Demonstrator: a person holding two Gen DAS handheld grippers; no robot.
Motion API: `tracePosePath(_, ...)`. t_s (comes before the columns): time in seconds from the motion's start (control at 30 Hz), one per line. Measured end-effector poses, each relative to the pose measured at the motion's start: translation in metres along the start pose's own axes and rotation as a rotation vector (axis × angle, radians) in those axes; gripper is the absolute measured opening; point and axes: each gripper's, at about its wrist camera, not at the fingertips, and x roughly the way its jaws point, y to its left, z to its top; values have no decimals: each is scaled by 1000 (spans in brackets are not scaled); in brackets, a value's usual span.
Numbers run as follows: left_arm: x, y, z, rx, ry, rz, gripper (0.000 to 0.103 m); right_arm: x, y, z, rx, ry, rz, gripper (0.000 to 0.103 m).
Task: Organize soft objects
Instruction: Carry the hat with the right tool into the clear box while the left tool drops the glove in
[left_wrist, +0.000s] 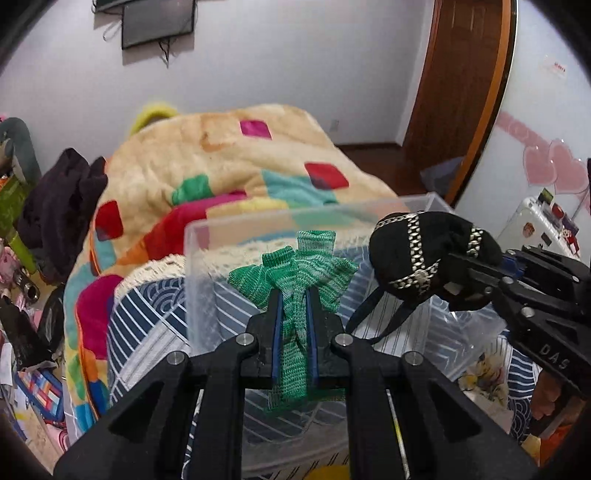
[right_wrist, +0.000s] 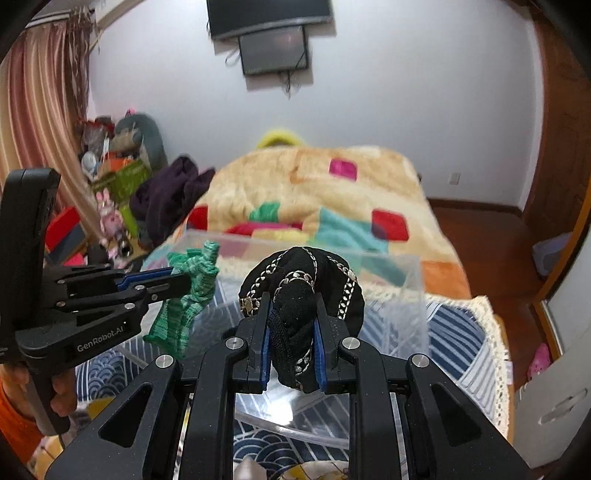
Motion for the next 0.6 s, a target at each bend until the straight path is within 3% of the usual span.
tracePosePath(0.2,8,-5,-3,18,33,0,14,22,2,-7,-43,128,-19,20)
tracePosePath(0.3,4,-10,-5,40,32,-1,22,24,2,-10,-48,152,-16,21)
tracePosePath(0.47,-6,-12,-6,44,14,-3,31,15,6,-12,-74,145,-26,41)
tracePosePath(0.6,-20,-9,-5,28,-16,-16,38,0,9,-5,-97,82,-43,51)
